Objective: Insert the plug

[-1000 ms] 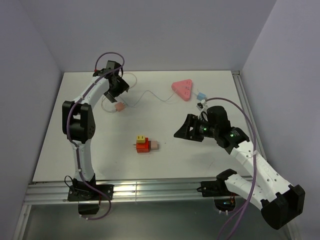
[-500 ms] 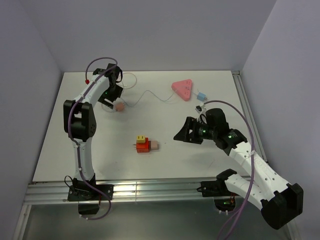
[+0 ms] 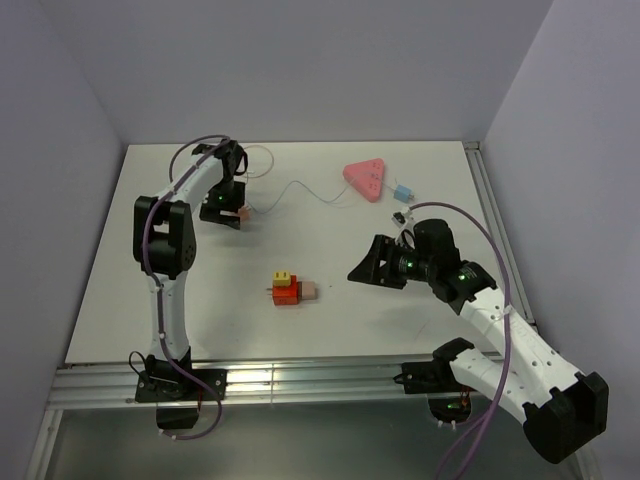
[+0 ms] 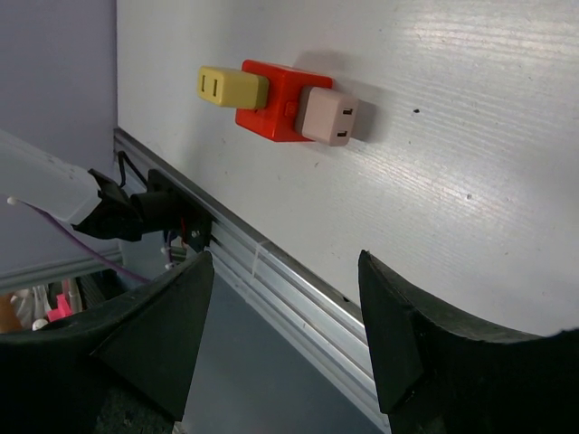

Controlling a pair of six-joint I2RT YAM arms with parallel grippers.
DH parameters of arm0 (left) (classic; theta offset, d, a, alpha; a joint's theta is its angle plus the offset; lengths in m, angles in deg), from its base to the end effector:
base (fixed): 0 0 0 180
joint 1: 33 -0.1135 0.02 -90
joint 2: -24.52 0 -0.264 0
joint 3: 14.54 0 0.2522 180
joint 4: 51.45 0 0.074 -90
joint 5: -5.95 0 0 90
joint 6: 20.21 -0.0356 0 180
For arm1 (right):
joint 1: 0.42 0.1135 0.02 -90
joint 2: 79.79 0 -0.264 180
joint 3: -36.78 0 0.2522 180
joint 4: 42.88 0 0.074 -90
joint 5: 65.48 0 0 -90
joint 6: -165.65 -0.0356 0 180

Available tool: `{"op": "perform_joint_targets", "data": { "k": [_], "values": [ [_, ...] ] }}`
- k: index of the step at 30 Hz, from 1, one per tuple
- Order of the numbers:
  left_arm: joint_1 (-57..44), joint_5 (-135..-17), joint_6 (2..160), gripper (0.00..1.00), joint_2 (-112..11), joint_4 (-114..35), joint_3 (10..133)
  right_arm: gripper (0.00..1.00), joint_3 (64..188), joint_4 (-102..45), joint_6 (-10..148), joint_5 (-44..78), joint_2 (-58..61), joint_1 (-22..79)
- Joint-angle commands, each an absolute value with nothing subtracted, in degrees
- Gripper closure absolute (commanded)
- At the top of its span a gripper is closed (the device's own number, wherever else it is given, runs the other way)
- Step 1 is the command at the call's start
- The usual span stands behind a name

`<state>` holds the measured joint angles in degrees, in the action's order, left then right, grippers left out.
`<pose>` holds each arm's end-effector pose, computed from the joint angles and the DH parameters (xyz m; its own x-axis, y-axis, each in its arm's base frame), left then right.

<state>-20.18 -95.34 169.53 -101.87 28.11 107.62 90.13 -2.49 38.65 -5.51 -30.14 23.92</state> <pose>0.4305 -0.0908 0.1991 -0.0301 -0.9844 -0.1735 -0.9887 0.0548 -0.1395 0.1610 0.0924 0.2683 -0.8695 0.1785 -0.4605 -0.2494 0.6461 0.7214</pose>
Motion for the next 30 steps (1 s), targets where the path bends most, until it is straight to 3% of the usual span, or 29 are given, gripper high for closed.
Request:
{"op": "perform_joint_targets", "data": {
  "k": [1, 9, 30],
  "values": [
    [-20.3, -93.8, 178.0, 0.23, -101.8, 30.8, 107.2, 0.28, 88.9, -3.5, 39.3, -5.7, -31.5, 23.6],
    [-20.4, -95.4, 185.1, 0.25, -100.3, 29.8, 104.6, 0.28, 88.6, -3.5, 40.5, -6.2, -30.9, 23.6],
    [-21.2, -95.8, 181.9, 0.21, -102.6, 24.8, 107.6, 0.28, 86.9, -5.3, 40.7, -6.9, -29.5, 23.5]
  ]
}}
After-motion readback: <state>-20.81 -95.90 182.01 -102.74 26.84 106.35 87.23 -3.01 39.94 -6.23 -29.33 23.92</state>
